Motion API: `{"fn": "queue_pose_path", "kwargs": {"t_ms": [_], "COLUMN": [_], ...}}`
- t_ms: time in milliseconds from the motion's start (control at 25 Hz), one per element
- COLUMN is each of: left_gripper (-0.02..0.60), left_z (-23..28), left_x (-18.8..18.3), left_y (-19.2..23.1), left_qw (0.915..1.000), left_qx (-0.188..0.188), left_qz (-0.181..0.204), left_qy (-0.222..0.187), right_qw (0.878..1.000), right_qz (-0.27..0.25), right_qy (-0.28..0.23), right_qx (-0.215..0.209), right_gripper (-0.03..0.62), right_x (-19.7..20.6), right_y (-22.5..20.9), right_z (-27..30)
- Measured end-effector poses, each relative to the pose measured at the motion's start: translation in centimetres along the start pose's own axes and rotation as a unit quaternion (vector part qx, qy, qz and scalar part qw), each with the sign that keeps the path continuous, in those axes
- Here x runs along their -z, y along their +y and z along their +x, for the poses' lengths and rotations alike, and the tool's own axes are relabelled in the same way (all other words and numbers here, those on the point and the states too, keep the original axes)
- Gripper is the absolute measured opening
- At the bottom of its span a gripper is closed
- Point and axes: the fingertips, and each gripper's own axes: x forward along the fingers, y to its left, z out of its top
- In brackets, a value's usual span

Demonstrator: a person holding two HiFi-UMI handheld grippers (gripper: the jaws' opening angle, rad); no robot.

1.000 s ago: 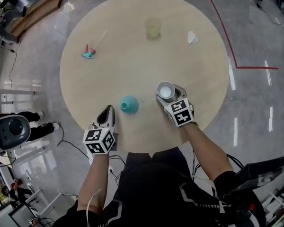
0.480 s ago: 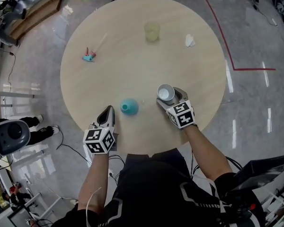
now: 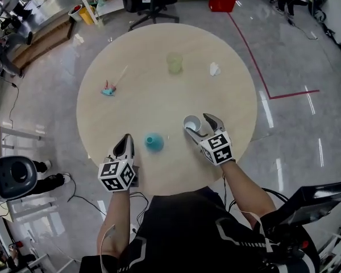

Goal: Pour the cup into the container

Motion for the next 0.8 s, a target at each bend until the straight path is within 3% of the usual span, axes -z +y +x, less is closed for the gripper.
{"fn": "queue_pose_path", "kwargs": {"t_ms": [200, 320, 440, 800], "left_gripper": [-0.011, -0.011, -0.011, -0.011], "left_z": [-0.9, -1.4, -2.0, -4.4], "left_x": [-2.1, -3.4, -5.0, -6.2], "left_y": [-2.4, -3.9, -5.6, -10.7], "left_qw": [0.9990, 0.9975, 0.9947, 0.9903], "left_qx": [0.038, 0.065, 0.091, 0.120], "left_qz": [0.002, 0.009, 0.022, 0.036], "left_qy": [-0.023, -0.027, -0.043, -0.059], "right_qw": [0.997, 0.993, 0.993, 0.992], "right_qz": [0.035, 0.046, 0.028, 0.037], "right_qy": [-0.047, -0.084, -0.099, -0.100], "right_qx": [-0.051, -0.066, -0.063, -0.073], "right_gripper": [0.320, 0.135, 0.023, 0.006], "right_x": [-4.4, -7.1, -8.9, -9.6], "right_y": [1.6, 2.3, 2.5, 2.5], "right_z": [-1.5, -2.9, -3.8, -6.3]}}
